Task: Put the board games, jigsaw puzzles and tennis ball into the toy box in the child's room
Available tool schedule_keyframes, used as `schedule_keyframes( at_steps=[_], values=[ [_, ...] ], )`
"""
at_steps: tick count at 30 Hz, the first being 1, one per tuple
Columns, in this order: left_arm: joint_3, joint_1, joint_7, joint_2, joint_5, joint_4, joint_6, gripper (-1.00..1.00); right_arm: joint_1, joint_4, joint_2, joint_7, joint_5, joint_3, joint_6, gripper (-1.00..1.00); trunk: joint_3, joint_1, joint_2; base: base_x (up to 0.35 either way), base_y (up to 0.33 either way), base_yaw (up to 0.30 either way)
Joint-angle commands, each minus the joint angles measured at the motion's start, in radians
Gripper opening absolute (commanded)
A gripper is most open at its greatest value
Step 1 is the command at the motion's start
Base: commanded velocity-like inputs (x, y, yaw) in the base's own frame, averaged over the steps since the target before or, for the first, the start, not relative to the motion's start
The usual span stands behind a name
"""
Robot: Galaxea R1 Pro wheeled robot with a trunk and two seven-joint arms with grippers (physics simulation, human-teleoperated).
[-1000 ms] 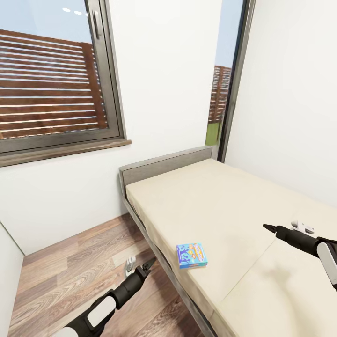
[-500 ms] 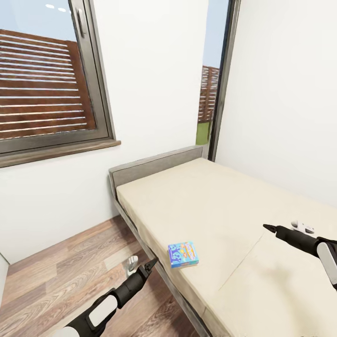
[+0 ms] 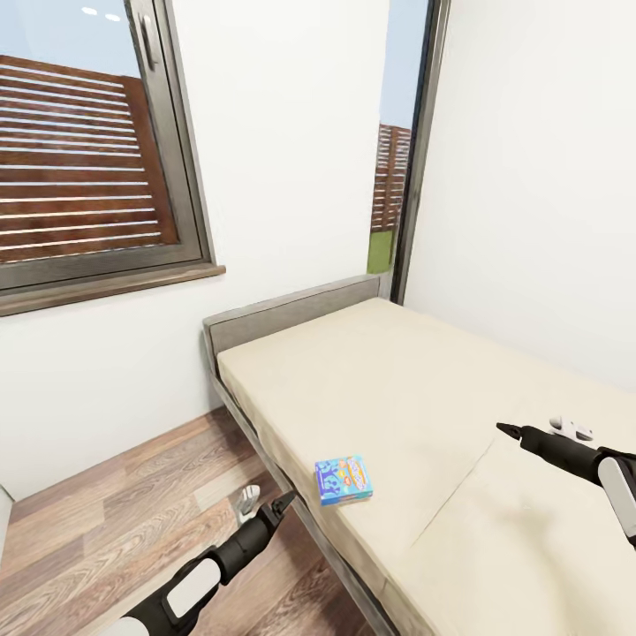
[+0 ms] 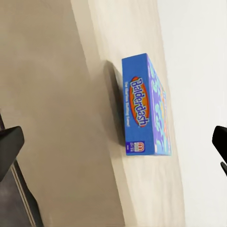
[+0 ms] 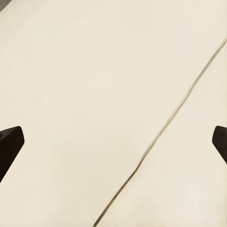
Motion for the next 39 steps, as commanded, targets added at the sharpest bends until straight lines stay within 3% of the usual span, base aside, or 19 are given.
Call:
schedule_keyframes(
  at_steps=[1,21,39],
  values=[
    [-0.004,-0.001,-0.003,0.001,0.011,0.000,0.008,1.00,-0.001,0.000,0.000,0.003,-0.001,-0.002,0.006,1.00,-0.001,0.000,0.000,0.000,0.000,-0.010],
    [-0.005,-0.001,0.030,0.000,0.012,0.003,0.010,1.00,-0.001,-0.001,0.000,0.003,-0.001,-0.002,0.006,1.00,-0.001,0.000,0.000,0.000,0.000,-0.014],
    [-0.005,-0.001,0.043,-0.001,0.014,0.002,0.011,1.00,-0.001,-0.001,0.000,0.003,-0.001,-0.002,0.006,1.00,-0.001,0.000,0.000,0.000,0.000,-0.197]
  ],
)
